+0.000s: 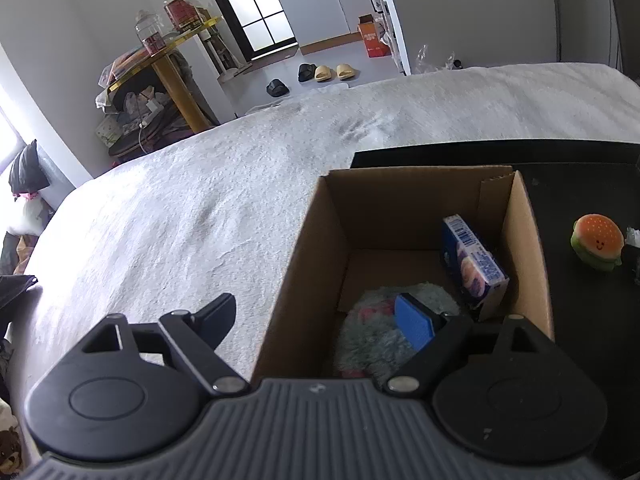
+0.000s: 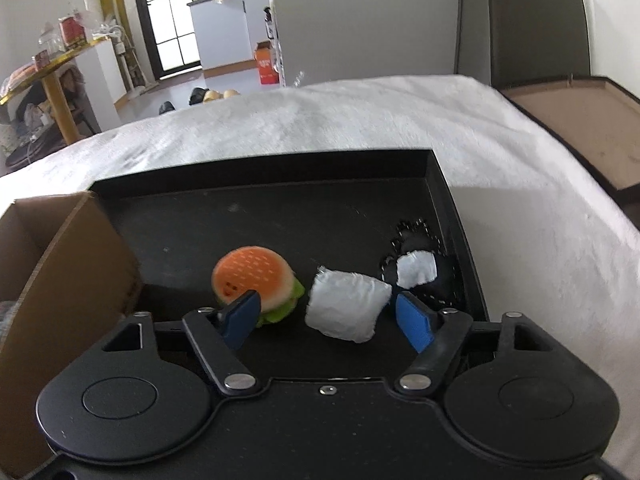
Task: Organize soft objects
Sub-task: 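Move the right gripper to the white fluffy plush and grasp it, then carry the white plush into the cardboard box and release it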
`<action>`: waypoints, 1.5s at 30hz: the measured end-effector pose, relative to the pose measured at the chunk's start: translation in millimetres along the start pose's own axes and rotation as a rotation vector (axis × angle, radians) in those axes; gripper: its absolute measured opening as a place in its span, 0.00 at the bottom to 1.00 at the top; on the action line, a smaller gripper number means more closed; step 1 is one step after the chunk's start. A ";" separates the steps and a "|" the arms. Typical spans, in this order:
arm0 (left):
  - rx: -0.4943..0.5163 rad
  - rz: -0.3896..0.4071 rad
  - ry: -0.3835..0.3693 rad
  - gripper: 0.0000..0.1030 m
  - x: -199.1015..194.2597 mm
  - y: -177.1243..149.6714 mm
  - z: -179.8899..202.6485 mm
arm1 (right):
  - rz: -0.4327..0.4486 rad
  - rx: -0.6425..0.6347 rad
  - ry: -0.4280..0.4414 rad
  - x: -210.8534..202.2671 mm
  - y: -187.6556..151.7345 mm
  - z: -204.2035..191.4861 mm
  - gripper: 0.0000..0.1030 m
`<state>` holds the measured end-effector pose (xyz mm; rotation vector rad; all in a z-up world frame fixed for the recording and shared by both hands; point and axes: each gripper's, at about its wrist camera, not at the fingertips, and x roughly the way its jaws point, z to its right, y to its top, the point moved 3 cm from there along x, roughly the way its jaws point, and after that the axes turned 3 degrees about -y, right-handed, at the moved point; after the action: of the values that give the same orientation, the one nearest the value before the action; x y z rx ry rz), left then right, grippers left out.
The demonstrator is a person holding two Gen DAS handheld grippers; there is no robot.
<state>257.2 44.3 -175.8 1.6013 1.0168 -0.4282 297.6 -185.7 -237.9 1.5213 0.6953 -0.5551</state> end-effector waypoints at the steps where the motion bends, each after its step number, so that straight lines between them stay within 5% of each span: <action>1: 0.000 -0.003 -0.001 0.83 1.2 0.6 1.6 | -0.001 0.000 -0.001 2.9 -0.9 0.9 0.70; 5: 0.001 -0.014 -0.002 0.83 5.5 1.6 3.5 | -0.011 -0.006 -0.005 16.6 -6.7 5.1 0.62; 9: -0.005 -0.023 0.012 0.83 7.8 1.3 -1.1 | -0.008 -0.024 -0.020 21.1 -9.4 8.6 0.38; 24: -0.051 -0.016 -0.017 0.83 -5.7 -4.3 -17.6 | -0.033 0.030 -0.039 -8.4 7.3 4.3 0.38; 45: -0.129 0.029 -0.128 0.83 -42.4 -9.5 -41.4 | 0.080 -0.027 0.008 -87.2 25.1 -47.4 0.38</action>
<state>216.0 66.3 -138.1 1.4529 0.9054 -0.4313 251.8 -147.0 -155.0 1.5195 0.6428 -0.4783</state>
